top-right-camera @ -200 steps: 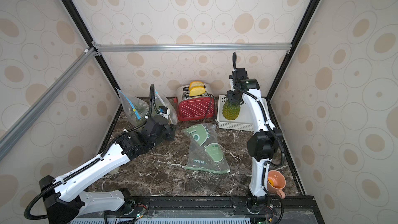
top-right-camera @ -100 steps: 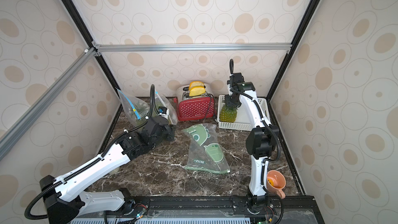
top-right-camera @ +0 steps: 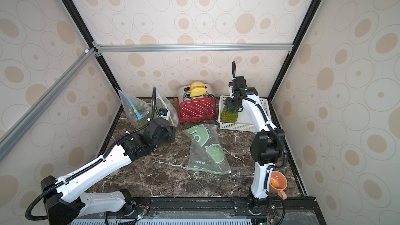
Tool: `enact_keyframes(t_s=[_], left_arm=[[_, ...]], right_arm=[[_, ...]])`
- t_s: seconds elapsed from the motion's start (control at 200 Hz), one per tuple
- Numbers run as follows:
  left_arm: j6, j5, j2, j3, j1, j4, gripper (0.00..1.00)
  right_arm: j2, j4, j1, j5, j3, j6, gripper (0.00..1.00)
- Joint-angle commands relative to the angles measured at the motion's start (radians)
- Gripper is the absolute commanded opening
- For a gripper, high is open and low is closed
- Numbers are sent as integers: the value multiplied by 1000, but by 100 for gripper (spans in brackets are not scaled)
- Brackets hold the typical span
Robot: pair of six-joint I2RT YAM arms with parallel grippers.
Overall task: Open the zip-top bag and take out the pineapple
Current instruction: Place the pineapple in the basket.
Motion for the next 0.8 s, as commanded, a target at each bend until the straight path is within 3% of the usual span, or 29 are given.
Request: enact_keyframes(t_s=[0.0, 0.295, 0.476, 0.671, 0.791], left_arm=[[-15, -31, -28, 3, -4, -3, 51], [2, -86, -34, 16, 10, -8, 60], [35, -30, 6, 65, 113, -43, 67], [141, -32, 78, 225, 182, -122, 73], [177, 40, 138, 356, 258, -180, 75]], right_arm=[[-55, 18, 10, -20, 3, 7, 44], [-146, 43, 34, 3, 0, -8, 53], [-241, 41, 63, 9, -14, -23, 56], [-333, -37, 139, -27, -1, -65, 60], [-381, -53, 197, -29, -38, -60, 60]])
